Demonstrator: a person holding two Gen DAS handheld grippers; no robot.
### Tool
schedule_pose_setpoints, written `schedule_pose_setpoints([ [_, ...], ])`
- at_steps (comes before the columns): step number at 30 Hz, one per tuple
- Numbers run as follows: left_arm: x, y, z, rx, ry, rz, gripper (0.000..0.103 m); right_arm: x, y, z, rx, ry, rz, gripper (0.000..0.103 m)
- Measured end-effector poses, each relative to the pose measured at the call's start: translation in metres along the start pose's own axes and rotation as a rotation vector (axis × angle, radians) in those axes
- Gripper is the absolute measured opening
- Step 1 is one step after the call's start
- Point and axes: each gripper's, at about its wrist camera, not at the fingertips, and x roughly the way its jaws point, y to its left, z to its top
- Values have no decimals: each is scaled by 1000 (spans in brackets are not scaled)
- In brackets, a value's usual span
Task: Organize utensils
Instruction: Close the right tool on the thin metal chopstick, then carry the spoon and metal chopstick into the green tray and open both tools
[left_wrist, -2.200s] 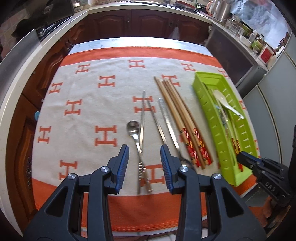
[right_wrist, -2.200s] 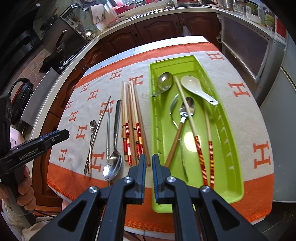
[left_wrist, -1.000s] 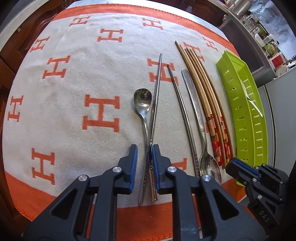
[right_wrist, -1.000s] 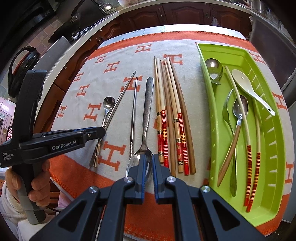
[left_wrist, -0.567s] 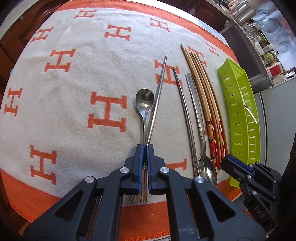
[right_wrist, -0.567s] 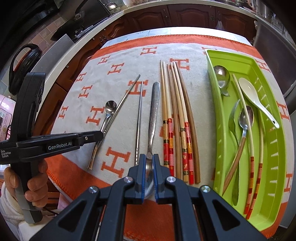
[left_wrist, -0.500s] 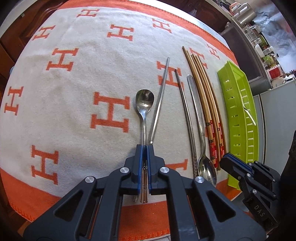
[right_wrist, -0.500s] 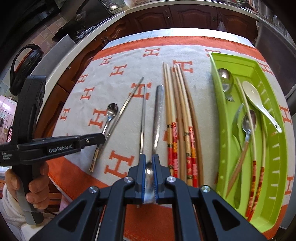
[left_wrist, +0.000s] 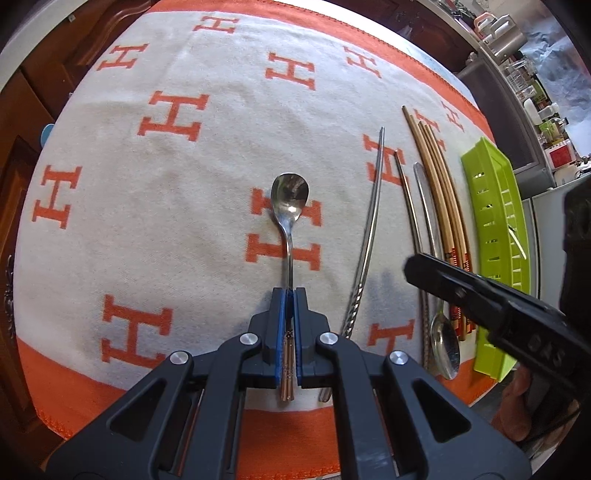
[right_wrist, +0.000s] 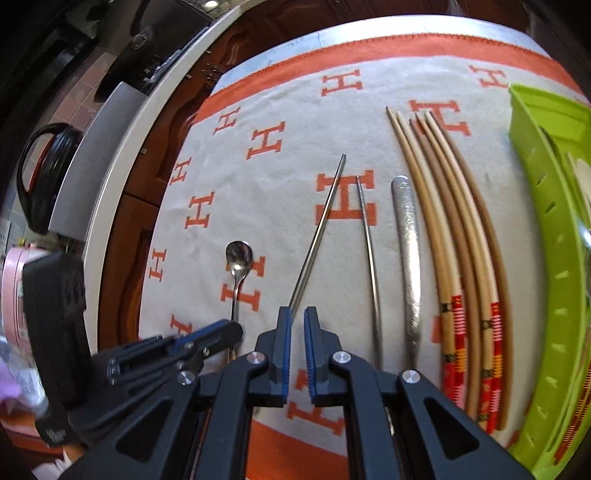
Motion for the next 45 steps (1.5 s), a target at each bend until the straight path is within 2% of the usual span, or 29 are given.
schedule_pose_setpoints([
  [7,0,-1,-2,33,-15,5,3,19,12,9,1,18,-76,7],
  [8,0,-2,-2,38,-17,5,3,22,15,10,0,24,-84,10],
  [9,0,-2,-3,41,-18,3,3,24,17,11,-3,25,-98,18],
  [11,0,0,-3,43,-16,-5,3,27,22,12,-14,16,-130,24],
  [18,1,0,-3,46,-19,-9,3,34,40,11,-111,-5,-269,24],
  [19,0,0,-4,48,-20,-7,3,35,43,11,-132,-9,-293,22],
  [20,0,0,-4,48,-20,-5,3,36,43,9,-144,-17,-323,12],
  [21,0,-1,-4,48,-20,-2,3,35,42,9,-145,-24,-327,10],
  [24,0,-3,-5,50,-19,6,3,30,32,9,-112,-25,-285,5],
  [29,1,-9,-5,54,-16,39,3,11,12,1,-55,-33,-169,5],
  [33,1,-14,-10,39,-20,30,2,-12,0,-9,-35,-64,-129,5],
  [41,-21,-41,-17,56,-54,-17,2,-67,-32,-35,21,-138,-79,5],
  [45,-35,-78,-18,108,-62,-69,2,-96,-50,-42,41,-177,-101,5],
])
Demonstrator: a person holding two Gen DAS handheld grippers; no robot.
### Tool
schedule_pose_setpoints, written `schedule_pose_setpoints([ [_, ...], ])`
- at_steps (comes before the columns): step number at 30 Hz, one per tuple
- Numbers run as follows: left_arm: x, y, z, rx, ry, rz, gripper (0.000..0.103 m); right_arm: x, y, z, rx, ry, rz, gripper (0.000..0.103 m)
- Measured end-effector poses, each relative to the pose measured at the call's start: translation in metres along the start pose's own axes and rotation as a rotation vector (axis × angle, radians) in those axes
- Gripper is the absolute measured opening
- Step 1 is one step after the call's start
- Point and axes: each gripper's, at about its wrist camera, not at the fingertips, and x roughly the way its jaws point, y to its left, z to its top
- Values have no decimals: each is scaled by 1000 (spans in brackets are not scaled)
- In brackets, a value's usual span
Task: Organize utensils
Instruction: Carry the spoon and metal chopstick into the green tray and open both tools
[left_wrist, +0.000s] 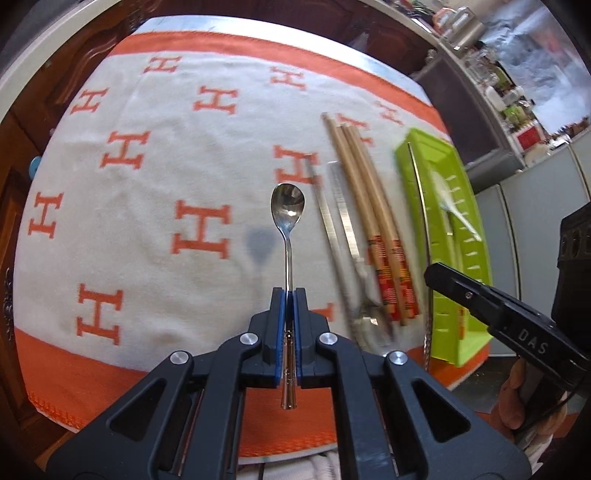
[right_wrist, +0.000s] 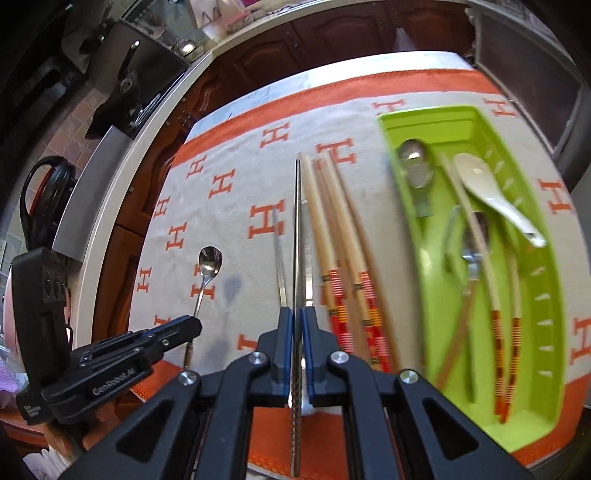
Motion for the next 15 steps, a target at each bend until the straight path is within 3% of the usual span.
schedule_pose_setpoints([
  [8,-9,-89,12,137,-13,-60,0,-54,-53,6,8,-123,-163,5],
  [15,3,-158,28,178,-13,-99,0,-47,-84,9,2,-92,-228,5],
])
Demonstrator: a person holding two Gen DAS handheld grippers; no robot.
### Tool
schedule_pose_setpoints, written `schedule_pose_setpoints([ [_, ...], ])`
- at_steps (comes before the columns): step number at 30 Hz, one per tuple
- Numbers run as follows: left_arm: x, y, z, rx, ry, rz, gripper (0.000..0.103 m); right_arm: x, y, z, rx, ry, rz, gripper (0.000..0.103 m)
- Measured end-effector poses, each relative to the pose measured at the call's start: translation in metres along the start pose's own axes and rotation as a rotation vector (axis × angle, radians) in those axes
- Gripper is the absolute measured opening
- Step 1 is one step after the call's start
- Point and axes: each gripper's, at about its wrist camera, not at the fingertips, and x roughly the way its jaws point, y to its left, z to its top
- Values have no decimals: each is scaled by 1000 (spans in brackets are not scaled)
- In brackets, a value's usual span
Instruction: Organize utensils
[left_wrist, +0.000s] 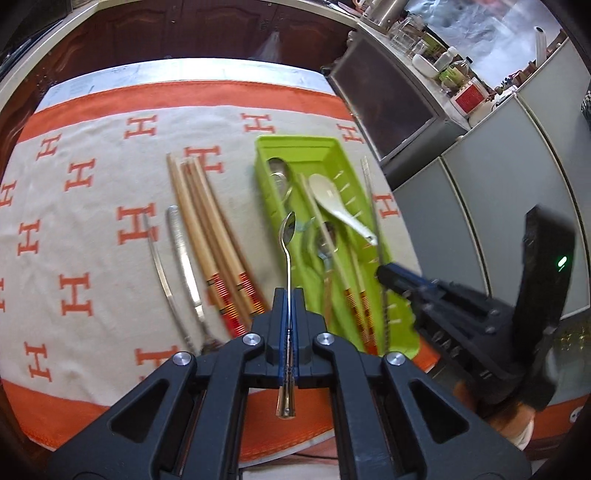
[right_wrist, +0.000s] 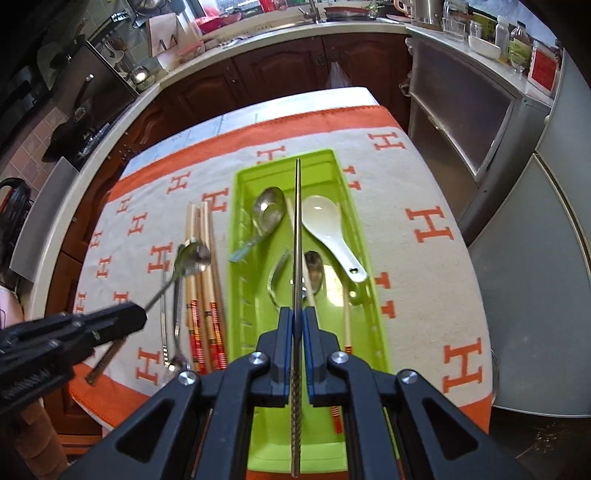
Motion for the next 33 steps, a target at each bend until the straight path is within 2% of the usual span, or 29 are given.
schedule_pose_setpoints([
  [5,13,-26,16,-16,-34,0,0,19,-9,4,-43,51,-6,5],
  [9,42,-34,23,-28,-3,22,0,29,-15,6,-47,70,-1,6],
  [15,77,-34,18,-51,62,25,0,28,-25,13,-12,47,40,6],
  [21,69,-42,3,39,81,33,1,18,-33,9,29,27,78,13],
  [23,59,-45,-3,74,75,40,7,15,-34,6,39,27,95,14],
  [24,54,-46,-6,91,73,44,18,13,-33,4,41,27,100,14],
  [25,50,-45,-7,100,70,50,32,12,-32,2,42,26,103,14],
  [27,39,-42,-14,116,44,72,47,9,-30,-2,46,25,111,14],
  [33,10,-25,-26,122,-13,139,47,0,-19,-14,47,26,130,14],
])
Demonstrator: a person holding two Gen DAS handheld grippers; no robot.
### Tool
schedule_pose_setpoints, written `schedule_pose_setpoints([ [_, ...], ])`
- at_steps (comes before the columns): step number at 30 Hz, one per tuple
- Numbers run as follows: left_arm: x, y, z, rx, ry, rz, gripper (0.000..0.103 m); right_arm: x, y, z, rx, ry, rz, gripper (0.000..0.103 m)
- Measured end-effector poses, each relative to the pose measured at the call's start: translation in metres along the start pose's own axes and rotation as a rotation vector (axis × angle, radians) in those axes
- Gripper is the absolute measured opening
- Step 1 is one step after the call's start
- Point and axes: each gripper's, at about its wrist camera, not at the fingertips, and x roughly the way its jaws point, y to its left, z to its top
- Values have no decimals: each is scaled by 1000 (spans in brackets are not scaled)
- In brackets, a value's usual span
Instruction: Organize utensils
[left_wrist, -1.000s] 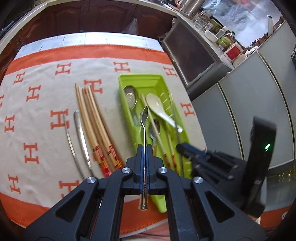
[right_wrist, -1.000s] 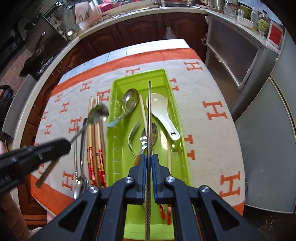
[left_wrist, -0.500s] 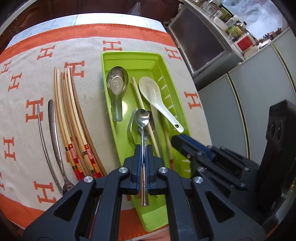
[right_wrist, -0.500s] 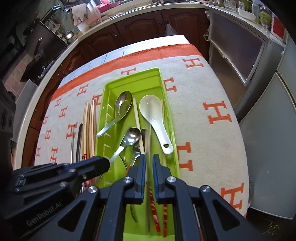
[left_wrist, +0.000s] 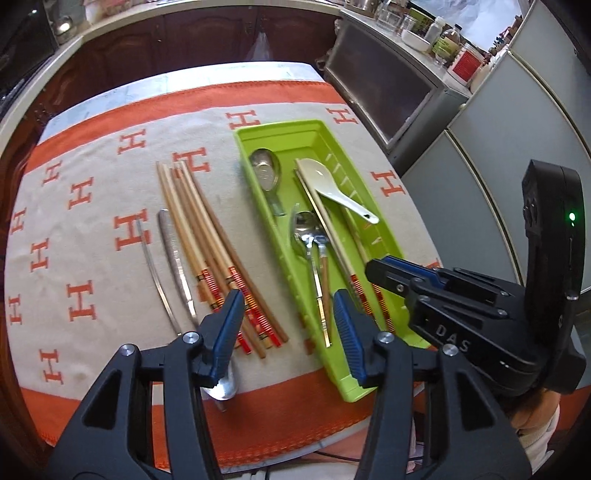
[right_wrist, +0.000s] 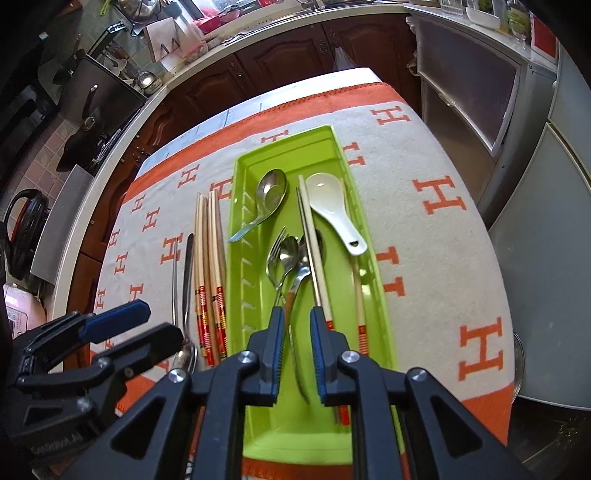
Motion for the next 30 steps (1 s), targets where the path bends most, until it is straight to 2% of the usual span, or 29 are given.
schedule_pose_setpoints([
  [10,-20,28,-18,-34,-25,41,47,-9,24,-16,-20,-5,30,14],
  [17,-21,42,-25,-80,7,23,47,-11,40,-24,-45,1,44,14],
  [23,-24,51,-30,-77,-8,59,47,-8,57,-28,-82,17,47,14],
  [30,-21,70,-35,-118,14,60,47,-3,76,-29,-120,33,41,14],
])
